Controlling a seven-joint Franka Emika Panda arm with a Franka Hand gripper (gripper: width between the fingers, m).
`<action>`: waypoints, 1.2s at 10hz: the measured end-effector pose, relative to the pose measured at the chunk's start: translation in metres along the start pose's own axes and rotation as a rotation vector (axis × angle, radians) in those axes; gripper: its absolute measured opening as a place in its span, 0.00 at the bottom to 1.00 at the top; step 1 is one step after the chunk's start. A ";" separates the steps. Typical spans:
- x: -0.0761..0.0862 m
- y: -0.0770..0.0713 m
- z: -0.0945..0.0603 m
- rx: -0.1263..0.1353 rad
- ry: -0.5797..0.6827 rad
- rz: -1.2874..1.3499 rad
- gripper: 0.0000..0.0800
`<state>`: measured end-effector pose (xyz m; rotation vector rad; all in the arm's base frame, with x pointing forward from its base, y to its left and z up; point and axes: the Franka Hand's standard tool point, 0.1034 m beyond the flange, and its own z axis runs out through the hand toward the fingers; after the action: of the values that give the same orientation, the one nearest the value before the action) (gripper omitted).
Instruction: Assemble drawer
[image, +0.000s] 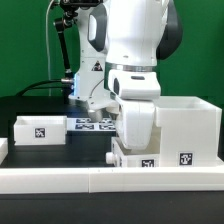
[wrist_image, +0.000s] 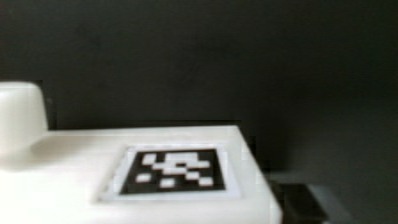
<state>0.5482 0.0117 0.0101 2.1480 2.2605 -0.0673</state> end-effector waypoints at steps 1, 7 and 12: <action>-0.001 0.000 0.000 0.000 0.000 0.006 0.53; -0.008 0.009 -0.040 -0.003 -0.019 0.059 0.81; -0.061 0.006 -0.047 -0.005 -0.028 0.016 0.81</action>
Offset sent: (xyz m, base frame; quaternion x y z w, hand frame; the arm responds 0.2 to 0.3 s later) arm -0.0063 0.0093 0.0176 -0.0123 -0.0006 0.0451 0.9989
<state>0.5585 -0.0471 0.0596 2.1481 2.2257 -0.0913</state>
